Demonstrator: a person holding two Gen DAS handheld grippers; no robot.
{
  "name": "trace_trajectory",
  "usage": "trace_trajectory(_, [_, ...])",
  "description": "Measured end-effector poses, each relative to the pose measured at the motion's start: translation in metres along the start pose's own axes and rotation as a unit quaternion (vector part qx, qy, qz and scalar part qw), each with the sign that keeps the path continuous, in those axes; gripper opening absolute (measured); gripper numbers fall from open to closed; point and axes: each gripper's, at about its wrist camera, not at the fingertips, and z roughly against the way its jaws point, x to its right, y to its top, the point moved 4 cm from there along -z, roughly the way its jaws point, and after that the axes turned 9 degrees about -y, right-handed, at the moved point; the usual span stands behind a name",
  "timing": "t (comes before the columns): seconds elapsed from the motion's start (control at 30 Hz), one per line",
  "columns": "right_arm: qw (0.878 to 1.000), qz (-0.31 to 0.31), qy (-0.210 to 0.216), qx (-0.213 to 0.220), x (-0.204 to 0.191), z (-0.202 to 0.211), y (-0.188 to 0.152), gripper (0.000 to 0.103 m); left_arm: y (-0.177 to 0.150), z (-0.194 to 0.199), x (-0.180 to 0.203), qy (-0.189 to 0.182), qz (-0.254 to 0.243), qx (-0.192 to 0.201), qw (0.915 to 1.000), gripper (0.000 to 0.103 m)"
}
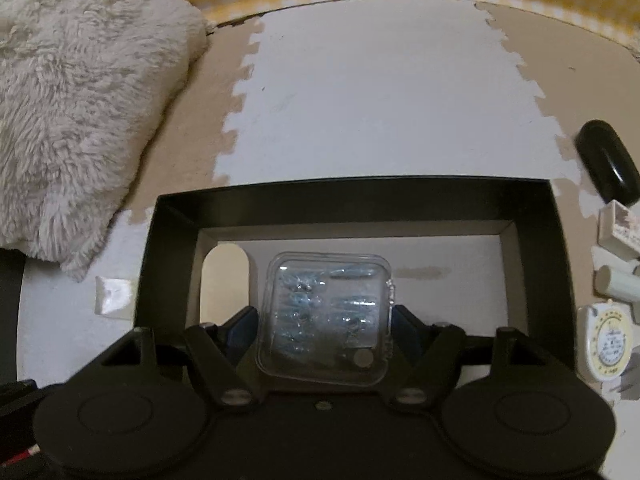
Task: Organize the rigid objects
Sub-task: 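Lower the screw case into the black tray beside the stick and release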
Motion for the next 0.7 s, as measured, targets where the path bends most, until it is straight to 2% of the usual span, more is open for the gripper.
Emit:
trace_trajectory(0.03, [1.0,0.0,0.012,-0.004,-0.001,-0.001,0.0,0.074,0.0,0.0,0.0,0.0,-0.001,0.0,1.0,0.009])
trace_trajectory(0.23, [1.0,-0.008,0.02,0.007,0.0,0.0,0.003,0.075,0.0,0.0,0.0,0.0,-0.001,0.0,1.0,0.009])
trace_trajectory(0.37, [0.999,-0.018,0.031,0.016,0.003,0.001,0.008,0.086,0.0,0.0,0.001,0.0,-0.001,-0.001,1.0,0.009])
trace_trajectory(0.47, [0.999,-0.016,0.027,0.024,0.007,0.006,0.01,0.087,0.0,0.0,0.0,0.0,-0.001,0.0,1.0,0.009])
trace_trajectory(0.7, [0.998,-0.025,0.05,0.03,0.024,0.025,0.017,0.087,0.0,0.0,0.001,0.002,-0.002,-0.001,1.0,0.009])
